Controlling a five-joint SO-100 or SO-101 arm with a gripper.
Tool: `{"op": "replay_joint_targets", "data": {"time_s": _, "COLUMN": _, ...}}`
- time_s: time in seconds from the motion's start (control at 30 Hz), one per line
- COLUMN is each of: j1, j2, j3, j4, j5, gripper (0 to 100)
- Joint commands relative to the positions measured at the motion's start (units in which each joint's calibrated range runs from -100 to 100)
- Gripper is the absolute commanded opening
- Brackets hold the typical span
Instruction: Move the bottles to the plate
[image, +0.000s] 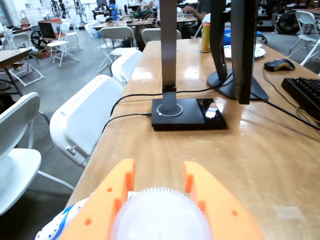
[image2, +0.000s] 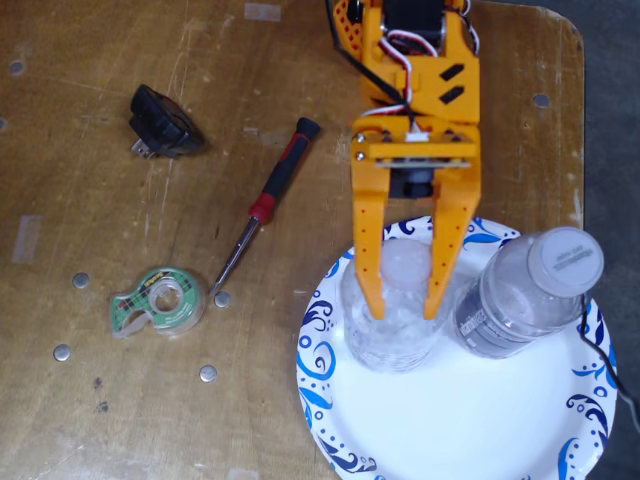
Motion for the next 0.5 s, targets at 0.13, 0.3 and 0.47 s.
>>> {"op": "replay_joint_targets", "data": {"time_s": 0.13, "j1": -1.1, "j2": -0.8, "j3": 3.9, "j4": -0.8, "j5": 0.2, "gripper": 5}}
{"op": "replay_joint_targets", "data": {"time_s": 0.3, "j1": -1.5, "j2": -0.9, "j3": 4.8, "j4": -0.8, "j5": 0.2, "gripper": 5}}
{"op": "replay_joint_targets", "data": {"time_s": 0.47, "j1": -1.5, "j2": -0.8, "j3": 5.9, "j4": -0.8, "j5": 0.1, "gripper": 5}}
